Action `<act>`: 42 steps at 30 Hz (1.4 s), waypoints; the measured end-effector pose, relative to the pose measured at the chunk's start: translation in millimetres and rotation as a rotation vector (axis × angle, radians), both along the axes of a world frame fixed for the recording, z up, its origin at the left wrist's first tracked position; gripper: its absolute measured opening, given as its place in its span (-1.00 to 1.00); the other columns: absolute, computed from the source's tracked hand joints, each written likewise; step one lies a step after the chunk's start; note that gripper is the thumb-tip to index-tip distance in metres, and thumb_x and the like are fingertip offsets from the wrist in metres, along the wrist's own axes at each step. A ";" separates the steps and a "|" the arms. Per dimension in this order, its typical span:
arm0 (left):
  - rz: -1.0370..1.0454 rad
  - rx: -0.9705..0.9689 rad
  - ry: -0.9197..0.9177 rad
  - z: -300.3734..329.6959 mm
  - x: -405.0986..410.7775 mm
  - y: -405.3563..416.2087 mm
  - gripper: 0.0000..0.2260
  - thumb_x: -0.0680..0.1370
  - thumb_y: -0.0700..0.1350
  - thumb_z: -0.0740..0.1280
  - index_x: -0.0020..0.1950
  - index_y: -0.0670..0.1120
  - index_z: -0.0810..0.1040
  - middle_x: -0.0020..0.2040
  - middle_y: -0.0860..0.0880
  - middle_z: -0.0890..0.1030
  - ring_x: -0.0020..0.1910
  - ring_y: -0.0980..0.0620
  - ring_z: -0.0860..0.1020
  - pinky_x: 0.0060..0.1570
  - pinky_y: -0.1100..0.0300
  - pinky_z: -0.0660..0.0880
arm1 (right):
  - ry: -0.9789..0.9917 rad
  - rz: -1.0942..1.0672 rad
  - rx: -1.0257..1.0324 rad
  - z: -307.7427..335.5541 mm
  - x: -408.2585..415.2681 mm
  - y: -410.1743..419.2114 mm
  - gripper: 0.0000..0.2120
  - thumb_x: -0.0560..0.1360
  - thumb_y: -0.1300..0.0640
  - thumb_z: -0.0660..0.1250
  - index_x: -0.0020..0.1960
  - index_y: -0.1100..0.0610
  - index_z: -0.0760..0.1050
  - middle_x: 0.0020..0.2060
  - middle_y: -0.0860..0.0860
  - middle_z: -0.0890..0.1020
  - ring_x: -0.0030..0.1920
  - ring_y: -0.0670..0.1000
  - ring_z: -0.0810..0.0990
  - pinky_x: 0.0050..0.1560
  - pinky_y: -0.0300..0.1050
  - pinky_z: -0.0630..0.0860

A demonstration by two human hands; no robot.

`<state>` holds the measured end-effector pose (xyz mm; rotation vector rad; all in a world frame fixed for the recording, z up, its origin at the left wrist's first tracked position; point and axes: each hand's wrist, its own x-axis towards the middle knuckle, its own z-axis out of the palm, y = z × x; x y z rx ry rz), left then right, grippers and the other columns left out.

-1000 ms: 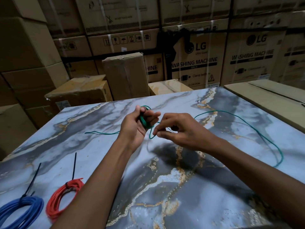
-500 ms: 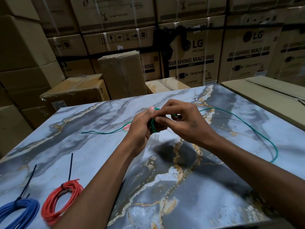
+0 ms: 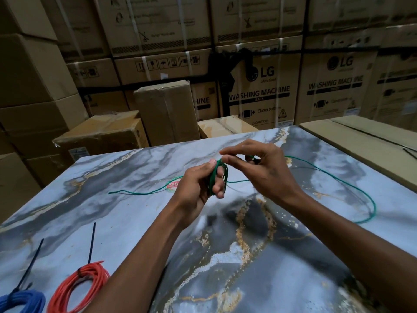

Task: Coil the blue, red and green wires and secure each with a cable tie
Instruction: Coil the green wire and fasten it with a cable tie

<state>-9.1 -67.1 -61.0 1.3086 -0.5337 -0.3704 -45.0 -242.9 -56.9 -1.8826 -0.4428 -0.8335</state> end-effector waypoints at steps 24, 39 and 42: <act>-0.044 -0.430 0.393 8.7 4.5 2.6 -0.65 0.70 -0.04 0.09 -0.29 -0.07 0.30 -0.53 0.08 0.13 -0.51 0.10 -0.01 -0.53 0.24 0.07 | 0.207 0.098 0.016 -16.6 10.1 17.1 -0.78 0.65 0.16 0.33 0.23 0.04 0.67 -0.36 0.04 0.60 -0.36 -0.09 0.52 -0.34 -0.14 0.52; 0.263 -0.649 0.533 7.8 39.8 48.0 -0.67 0.65 -0.19 0.03 -0.32 -0.04 0.29 -0.55 0.07 0.14 -0.63 0.13 0.10 -0.58 0.27 0.07 | 0.035 -0.181 -0.096 -11.9 22.3 -46.0 -0.77 0.56 0.18 0.46 0.20 0.10 0.69 -0.14 -0.09 0.75 -0.20 -0.02 0.71 -0.17 -0.09 0.68; 0.290 -0.685 0.566 8.2 40.1 47.9 -0.67 0.64 -0.23 0.02 -0.31 -0.05 0.30 -0.55 0.07 0.14 -0.63 0.13 0.11 -0.60 0.28 0.11 | -0.058 -0.261 -0.537 -19.0 25.6 -44.3 -0.76 0.55 0.23 0.46 0.20 0.05 0.69 -0.15 -0.03 0.74 -0.34 -0.11 0.58 -0.35 -0.27 0.48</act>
